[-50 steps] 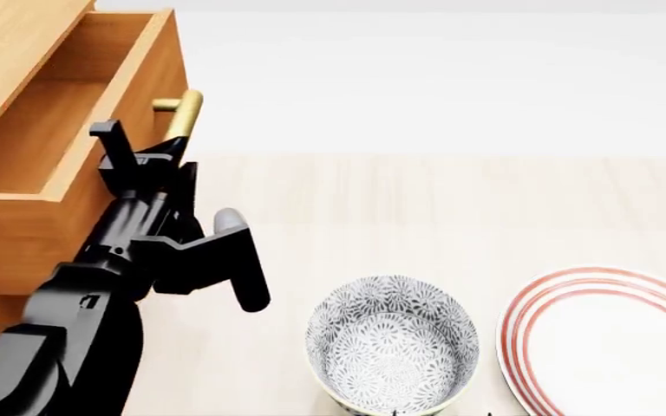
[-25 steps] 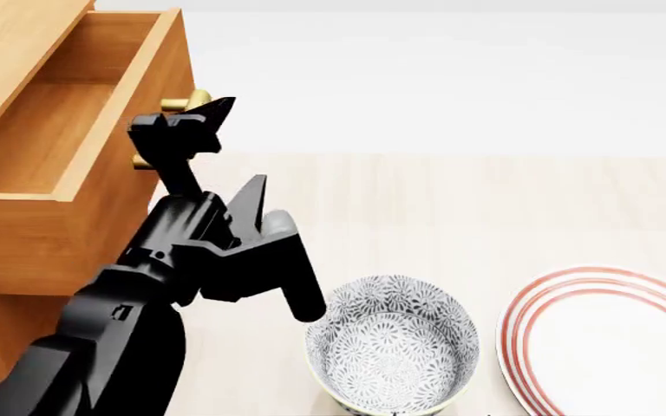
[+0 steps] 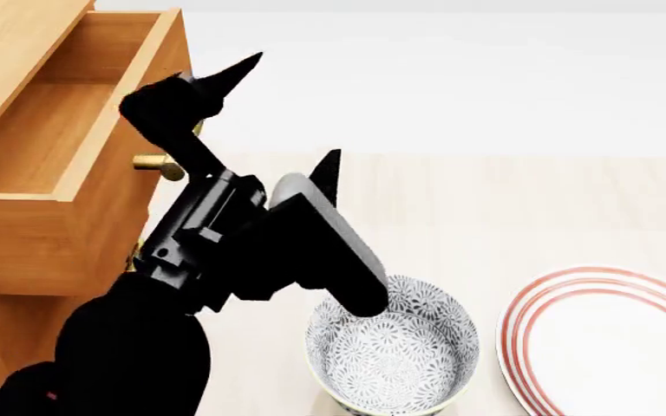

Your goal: Open the top drawer of the cabinet.

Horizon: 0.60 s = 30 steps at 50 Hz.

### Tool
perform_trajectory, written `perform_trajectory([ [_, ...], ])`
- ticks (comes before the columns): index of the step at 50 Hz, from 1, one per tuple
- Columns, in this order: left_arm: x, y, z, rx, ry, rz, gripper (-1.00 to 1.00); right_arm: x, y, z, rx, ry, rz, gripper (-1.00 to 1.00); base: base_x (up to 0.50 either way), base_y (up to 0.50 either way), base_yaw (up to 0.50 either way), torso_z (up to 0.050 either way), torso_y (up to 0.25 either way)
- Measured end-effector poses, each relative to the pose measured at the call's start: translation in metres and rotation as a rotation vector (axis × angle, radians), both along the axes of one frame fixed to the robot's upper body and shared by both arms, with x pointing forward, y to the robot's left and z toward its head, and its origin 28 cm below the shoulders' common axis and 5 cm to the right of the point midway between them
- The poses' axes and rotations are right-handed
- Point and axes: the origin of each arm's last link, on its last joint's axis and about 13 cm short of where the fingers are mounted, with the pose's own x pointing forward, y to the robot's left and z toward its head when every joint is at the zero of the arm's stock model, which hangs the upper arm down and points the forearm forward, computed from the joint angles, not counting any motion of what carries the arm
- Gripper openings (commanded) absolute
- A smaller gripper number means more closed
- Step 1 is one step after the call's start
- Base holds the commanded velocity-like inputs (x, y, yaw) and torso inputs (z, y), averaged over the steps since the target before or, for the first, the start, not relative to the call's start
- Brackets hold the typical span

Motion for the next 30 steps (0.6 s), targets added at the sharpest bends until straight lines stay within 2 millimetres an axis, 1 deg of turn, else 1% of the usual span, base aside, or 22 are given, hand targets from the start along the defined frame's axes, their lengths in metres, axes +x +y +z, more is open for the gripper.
perform_trajectory([
  [9, -0.01, 0.005, 0.029, -0.215, 0.005, 0.027, 1.0, 0.0, 0.0, 0.0, -0.002, 0.003, -0.001, 1.0, 0.0, 0.0, 0.0, 0.0, 0.0],
  [15, -0.018, 0.009, 0.044, -0.338, 0.039, 0.022, 1.0, 0.0, 0.0, 0.0, -0.003, 0.004, -0.003, 1.0, 0.0, 0.0, 0.0, 0.0, 0.0],
  [20, -0.023, 0.012, 0.051, -0.407, 0.064, 0.016, 1.0, 0.001, 0.0, 0.0, -0.004, 0.004, -0.006, 1.0, 0.0, 0.0, 0.0, 0.0, 0.0],
  [30, -0.027, 0.016, 0.058, -0.503, 0.149, -0.002, 1.0, 0.001, 0.0, 0.0, -0.006, 0.006, -0.01, 1.0, 0.0, 0.0, 0.0, 0.0, 0.0],
])
